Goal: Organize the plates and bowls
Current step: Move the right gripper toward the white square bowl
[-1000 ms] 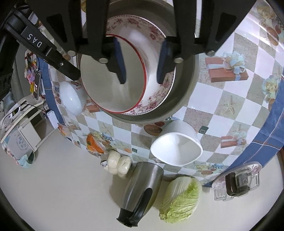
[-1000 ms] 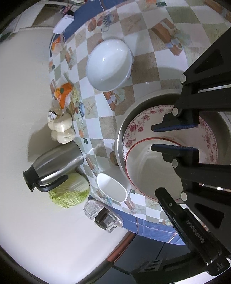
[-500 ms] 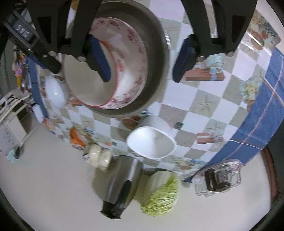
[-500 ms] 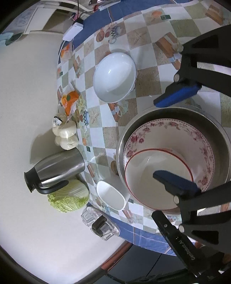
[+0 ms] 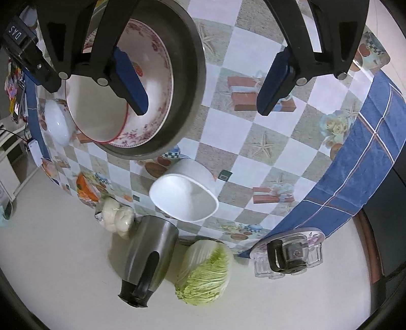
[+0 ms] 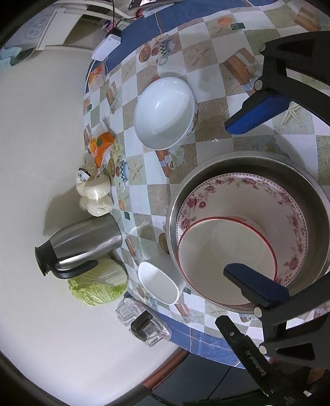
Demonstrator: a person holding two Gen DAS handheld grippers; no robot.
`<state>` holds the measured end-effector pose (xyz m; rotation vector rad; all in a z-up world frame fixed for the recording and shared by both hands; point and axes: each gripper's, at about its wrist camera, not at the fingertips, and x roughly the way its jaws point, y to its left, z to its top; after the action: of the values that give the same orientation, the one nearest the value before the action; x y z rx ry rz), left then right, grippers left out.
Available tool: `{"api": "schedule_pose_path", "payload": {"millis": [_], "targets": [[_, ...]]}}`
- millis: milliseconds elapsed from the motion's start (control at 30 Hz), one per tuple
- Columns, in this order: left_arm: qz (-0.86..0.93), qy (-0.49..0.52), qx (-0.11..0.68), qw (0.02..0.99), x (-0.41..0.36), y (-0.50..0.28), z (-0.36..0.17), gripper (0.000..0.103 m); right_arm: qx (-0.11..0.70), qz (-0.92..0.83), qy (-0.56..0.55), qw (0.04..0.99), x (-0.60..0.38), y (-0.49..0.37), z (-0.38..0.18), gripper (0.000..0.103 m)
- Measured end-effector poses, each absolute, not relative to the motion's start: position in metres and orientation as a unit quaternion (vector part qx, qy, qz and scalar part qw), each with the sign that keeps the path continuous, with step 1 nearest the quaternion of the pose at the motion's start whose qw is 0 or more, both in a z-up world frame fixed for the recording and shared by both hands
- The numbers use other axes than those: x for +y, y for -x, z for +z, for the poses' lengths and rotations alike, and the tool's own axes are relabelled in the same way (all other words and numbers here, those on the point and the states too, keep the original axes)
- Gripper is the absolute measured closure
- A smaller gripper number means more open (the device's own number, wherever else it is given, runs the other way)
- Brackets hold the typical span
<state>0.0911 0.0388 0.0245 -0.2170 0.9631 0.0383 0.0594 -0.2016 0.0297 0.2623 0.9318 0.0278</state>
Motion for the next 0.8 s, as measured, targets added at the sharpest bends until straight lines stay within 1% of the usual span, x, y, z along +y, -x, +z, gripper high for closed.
{"api": "schedule_pose_path", "payload": {"millis": [100,167,233,433,800], "targets": [[0.028,0.097,0.457,0.884,0.041,-0.091,0.024,0.013,0.448,0.012,-0.124,0.886,-0.201,-0.059,0.029,0.000],[0.035,0.091,0.450,0.887,0.043,-0.090,0.024,0.005,0.445,0.011,-0.123,0.887,-0.201,-0.059,0.030,0.000],[0.043,0.085,0.443,0.892,0.045,-0.090,0.025,0.002,0.442,0.006,-0.122,0.889,-0.200,-0.058,0.030,0.000],[0.058,0.085,0.441,0.892,0.055,-0.091,0.024,0.002,0.436,0.003,-0.122,0.892,-0.199,-0.056,0.031,0.000],[0.071,0.124,0.433,0.890,0.086,-0.092,0.025,0.002,0.425,-0.010,-0.117,0.898,-0.193,-0.049,0.033,0.000]]}}
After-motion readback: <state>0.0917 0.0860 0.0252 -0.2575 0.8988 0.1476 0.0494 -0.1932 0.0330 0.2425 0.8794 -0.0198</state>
